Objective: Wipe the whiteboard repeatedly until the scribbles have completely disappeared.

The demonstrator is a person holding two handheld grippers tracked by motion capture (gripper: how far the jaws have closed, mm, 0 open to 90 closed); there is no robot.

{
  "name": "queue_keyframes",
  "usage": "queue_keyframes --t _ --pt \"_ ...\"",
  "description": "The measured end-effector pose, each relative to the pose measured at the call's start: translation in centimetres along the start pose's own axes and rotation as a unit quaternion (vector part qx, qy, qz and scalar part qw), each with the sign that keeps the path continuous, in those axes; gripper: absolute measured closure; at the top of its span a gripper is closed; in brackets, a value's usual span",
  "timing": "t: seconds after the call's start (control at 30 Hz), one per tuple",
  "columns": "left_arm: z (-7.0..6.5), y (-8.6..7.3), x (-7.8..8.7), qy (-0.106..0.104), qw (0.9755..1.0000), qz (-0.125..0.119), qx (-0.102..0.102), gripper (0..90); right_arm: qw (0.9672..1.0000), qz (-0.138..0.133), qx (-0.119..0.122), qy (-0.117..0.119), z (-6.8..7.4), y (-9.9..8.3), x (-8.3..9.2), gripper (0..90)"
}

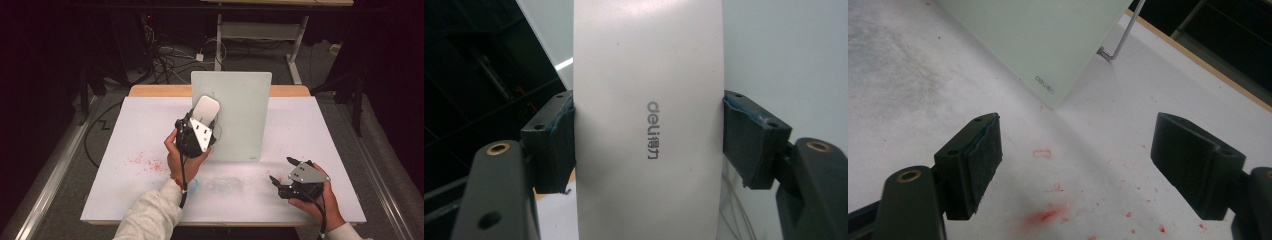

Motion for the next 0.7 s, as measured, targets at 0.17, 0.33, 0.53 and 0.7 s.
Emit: queue_keyframes --t 0.17,0.33,0.53,0.7 --pt "-0.4 -1.4 0.3 -0.003 0.9998 0.009 -0.015 29.0 1.0 0.001 0.0 0.001 0.1 0.1 0.0 21.1" --pt "0.0 -0.4 0.2 -0.005 0.9997 0.014 -0.019 29.0 1.0 0.0 0.003 0.0 0.2 0.1 0.0 21.1" --pt "1.1 2.5 -0.3 0.0 0.9999 0.0 -0.012 29.0 1.0 0.003 -0.001 0.001 0.1 0.0 -0.1 21.1" --pt "2.2 5.0 -0.7 0.002 0.9999 -0.01 -0.012 29.0 1.0 0.002 0.0 -0.002 0.0 0.0 0.0 21.1"
Point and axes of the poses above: each handheld gripper's, and its own axes: x roughly backward along the jaws, y roughly out of its top, z roughly to its left, the point moved 2 cm from there along -x, roughly forward along the jaws, and after that the axes turned 10 degrees about x, right-handed, at the moved point
